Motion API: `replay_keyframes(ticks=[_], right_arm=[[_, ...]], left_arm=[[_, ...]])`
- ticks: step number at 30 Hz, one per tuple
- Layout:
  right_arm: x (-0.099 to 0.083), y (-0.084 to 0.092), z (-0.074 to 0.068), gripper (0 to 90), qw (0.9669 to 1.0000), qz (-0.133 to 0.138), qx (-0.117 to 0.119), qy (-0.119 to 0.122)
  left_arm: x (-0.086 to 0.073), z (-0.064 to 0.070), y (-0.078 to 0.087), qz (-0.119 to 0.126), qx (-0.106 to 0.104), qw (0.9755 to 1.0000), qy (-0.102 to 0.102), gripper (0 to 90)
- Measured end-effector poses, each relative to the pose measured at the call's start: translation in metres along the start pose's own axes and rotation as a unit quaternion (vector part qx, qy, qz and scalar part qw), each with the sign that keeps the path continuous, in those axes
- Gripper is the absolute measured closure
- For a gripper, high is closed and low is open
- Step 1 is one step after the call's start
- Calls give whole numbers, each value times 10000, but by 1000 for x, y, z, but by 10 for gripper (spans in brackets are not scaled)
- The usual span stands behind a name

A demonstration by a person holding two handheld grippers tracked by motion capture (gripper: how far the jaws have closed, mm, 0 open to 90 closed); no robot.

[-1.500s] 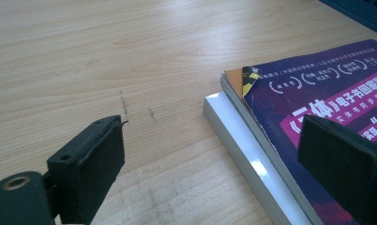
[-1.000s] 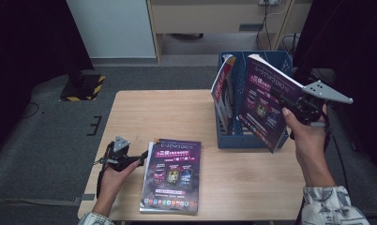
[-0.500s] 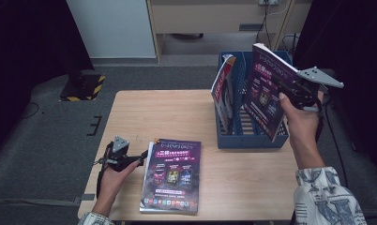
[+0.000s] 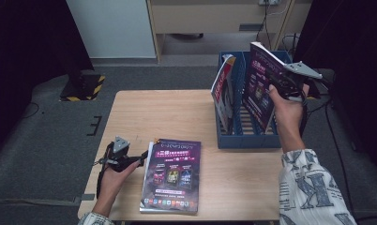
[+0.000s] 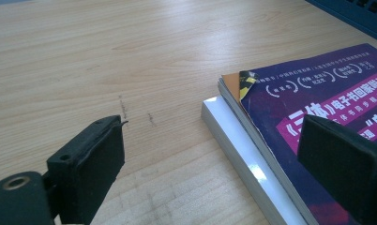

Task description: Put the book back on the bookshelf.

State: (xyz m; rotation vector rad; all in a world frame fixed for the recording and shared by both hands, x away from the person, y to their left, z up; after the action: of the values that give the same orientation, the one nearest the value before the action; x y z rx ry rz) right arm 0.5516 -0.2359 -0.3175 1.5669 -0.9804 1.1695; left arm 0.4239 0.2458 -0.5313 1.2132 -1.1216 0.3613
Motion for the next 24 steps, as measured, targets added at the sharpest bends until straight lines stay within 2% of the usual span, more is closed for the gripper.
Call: replay_keyframes(ticks=[5,13,20,24], right_arm=[[-4,-18,2,827,9999,-1,-95,-61],[-11,-33,5,827,9996,15,-196,-207],[-19,-42,7,827,9994,20,-235,-251],[-23,-44,8,827,9994,28,-248,-257]], left_arm=[[0,1,0,6,-12,10000,0,77],[2,0,2,86,24,10000,18,83],[2,-1,1,76,20,10000,37,83],[2,0,1,52,27,10000,-16,83]])
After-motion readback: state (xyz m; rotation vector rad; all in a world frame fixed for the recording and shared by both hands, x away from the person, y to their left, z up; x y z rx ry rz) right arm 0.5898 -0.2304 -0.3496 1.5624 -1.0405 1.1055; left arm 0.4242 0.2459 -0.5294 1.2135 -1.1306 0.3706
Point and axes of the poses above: each handheld gripper's, and its own axes: y roughly backward along the jaws, x roughly out of its top, z roughly to its right, the point moved 6 cm from there along -y, roughly forward along the jaws, and after that the axes turned 6 degrees about -y, right-handed, at the moved point
